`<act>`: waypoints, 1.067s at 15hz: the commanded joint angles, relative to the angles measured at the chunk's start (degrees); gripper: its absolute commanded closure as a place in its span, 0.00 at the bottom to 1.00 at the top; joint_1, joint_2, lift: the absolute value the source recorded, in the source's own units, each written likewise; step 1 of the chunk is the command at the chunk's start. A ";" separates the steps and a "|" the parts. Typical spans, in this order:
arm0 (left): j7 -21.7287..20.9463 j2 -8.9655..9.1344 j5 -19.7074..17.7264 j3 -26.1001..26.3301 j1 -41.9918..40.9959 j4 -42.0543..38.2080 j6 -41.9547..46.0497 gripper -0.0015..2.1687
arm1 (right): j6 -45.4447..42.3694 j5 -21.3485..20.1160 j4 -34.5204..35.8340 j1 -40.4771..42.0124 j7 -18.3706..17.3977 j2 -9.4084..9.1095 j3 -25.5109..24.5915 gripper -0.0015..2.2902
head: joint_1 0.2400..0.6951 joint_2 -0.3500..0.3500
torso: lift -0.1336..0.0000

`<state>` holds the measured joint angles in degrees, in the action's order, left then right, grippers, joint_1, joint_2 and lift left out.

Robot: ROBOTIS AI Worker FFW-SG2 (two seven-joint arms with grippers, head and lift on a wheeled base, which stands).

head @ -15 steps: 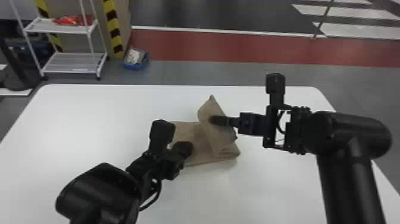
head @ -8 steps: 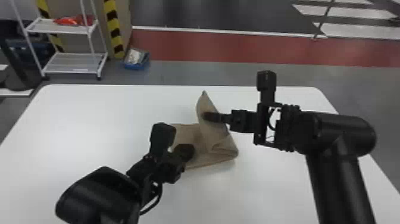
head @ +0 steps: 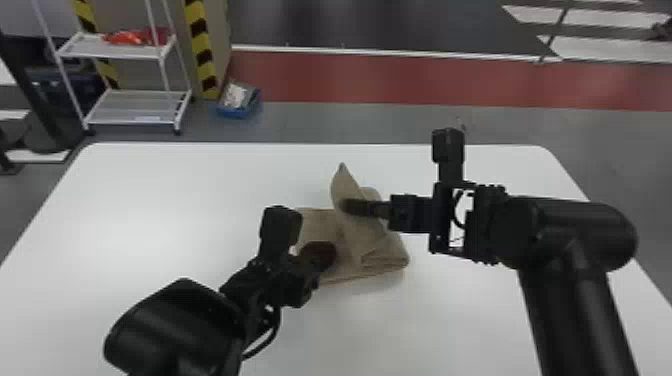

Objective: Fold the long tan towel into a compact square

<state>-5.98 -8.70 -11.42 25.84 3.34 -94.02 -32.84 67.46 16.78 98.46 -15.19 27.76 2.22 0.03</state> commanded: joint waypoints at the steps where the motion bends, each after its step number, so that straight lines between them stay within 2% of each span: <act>1: 0.00 0.00 0.00 0.00 -0.09 -0.02 0.00 0.95 | -1.75 2.91 -0.81 0.34 2.21 0.16 -1.17 0.00 | 1.00 0.40 | 0.07; 4: 0.00 0.35 0.17 0.09 -0.09 -0.02 0.00 0.95 | -5.62 7.39 -0.28 2.97 3.88 0.86 -3.99 0.03 | 1.00 0.41 | 0.07; 6: 0.09 0.26 0.35 0.27 -0.09 -0.02 0.00 0.95 | -5.79 10.99 1.74 5.17 4.24 2.79 -7.24 0.03 | 1.00 0.39 | 0.07; 8: 0.18 0.18 0.17 0.18 -0.09 -0.72 0.00 0.95 | -5.79 13.98 4.99 8.86 4.41 5.61 -11.11 0.03 | 1.00 0.36 | 0.07; 11: 0.18 0.00 0.00 0.00 -0.26 -1.87 -0.17 0.95 | -7.73 15.12 8.68 14.31 4.50 8.68 -15.68 0.03 | 1.00 0.27 | 0.07; 12: 0.18 -0.09 -0.09 0.00 -0.35 -2.39 -0.17 0.95 | -8.43 15.12 9.47 16.16 5.29 9.38 -16.38 0.11 | 1.00 0.24 | 0.07; 13: 0.18 -0.18 -0.18 0.00 -0.44 -2.57 -0.17 0.95 | -8.61 14.86 10.18 17.56 7.40 9.82 -17.08 0.45 | 1.00 0.22 | 0.07; 14: 0.18 -0.18 -0.18 -0.17 -0.52 -3.18 -0.17 0.95 | -7.03 14.68 11.76 19.15 9.33 9.82 -17.35 0.85 | 1.00 0.20 | 0.07; 16: 0.09 -0.26 -0.18 -0.44 -0.96 -3.36 -0.17 0.95 | -6.85 14.33 14.75 23.01 12.23 10.00 -17.96 0.91 | 1.00 0.17 | 0.07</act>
<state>-5.81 -8.91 -11.60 25.59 2.66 -97.09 -33.01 60.33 31.44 111.10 5.10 39.36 12.14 -17.52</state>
